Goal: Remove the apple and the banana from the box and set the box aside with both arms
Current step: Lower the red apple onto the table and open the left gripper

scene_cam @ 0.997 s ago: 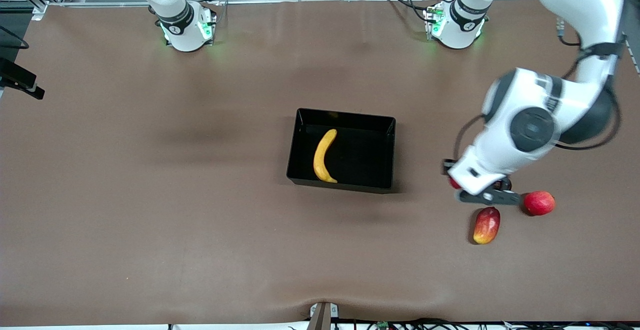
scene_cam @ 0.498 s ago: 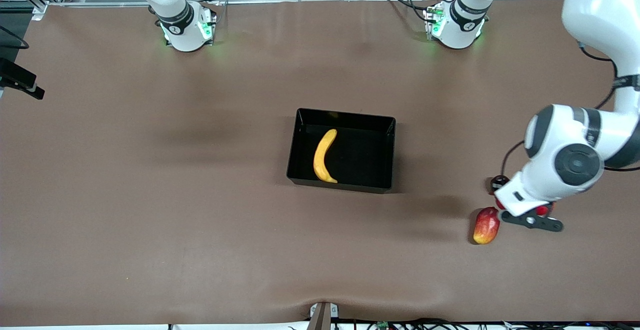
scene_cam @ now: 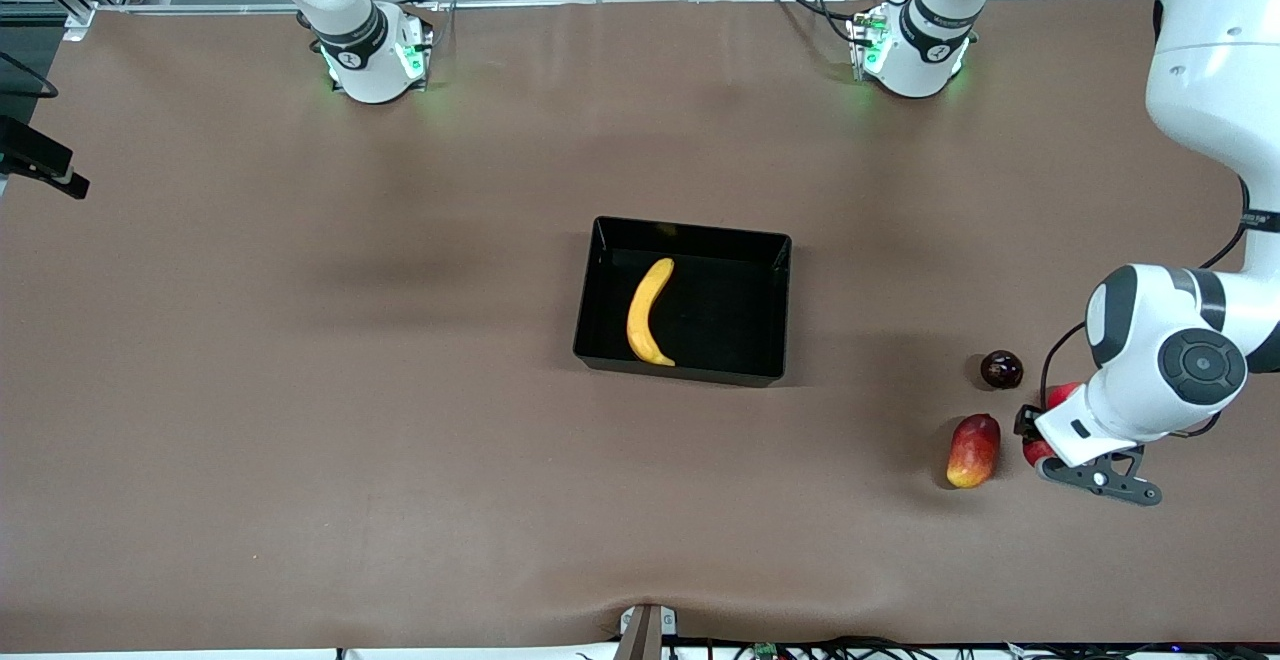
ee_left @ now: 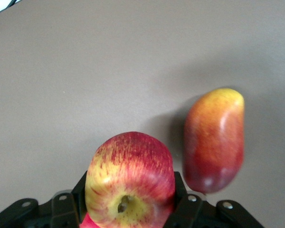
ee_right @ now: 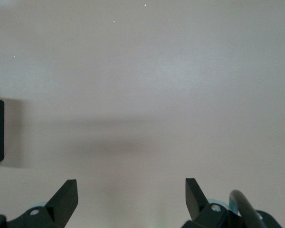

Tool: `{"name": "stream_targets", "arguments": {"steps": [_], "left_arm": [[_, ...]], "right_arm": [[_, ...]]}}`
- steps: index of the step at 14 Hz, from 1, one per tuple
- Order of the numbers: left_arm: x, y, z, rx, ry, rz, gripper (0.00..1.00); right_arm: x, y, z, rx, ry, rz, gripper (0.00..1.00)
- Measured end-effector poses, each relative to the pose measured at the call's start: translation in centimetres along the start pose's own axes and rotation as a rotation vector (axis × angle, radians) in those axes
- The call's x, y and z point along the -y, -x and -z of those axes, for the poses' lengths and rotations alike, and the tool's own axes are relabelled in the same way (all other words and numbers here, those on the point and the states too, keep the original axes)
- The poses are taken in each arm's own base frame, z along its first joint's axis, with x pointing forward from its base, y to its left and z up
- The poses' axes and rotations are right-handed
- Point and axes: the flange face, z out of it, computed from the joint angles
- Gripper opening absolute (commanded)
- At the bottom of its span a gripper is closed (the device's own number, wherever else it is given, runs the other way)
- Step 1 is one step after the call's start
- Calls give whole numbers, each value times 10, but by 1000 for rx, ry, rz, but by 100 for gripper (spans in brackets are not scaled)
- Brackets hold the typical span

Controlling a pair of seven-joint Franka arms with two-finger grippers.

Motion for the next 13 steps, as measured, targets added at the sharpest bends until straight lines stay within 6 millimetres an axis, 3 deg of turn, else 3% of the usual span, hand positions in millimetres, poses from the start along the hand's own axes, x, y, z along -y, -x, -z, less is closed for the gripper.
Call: {"name": "stream_targets", "arguments": {"steps": [7, 8, 9, 10, 11, 13], "left_arm": [[18, 10, -58, -29, 52, 72, 0], [19, 11, -63, -35, 59, 80, 5], [21, 12, -69, -39, 61, 85, 20], [22, 13, -73, -45, 61, 90, 67], [25, 13, -73, -52, 59, 94, 100], [26, 13, -73, -57, 59, 98, 100]], "right_arm": [[0, 0, 0, 0, 0, 0, 100], [0, 0, 0, 0, 0, 0, 100], [0, 0, 0, 0, 0, 0, 100], [0, 0, 0, 0, 0, 0, 100], [0, 0, 0, 0, 0, 0, 100], [0, 0, 0, 0, 0, 0, 100]]}}
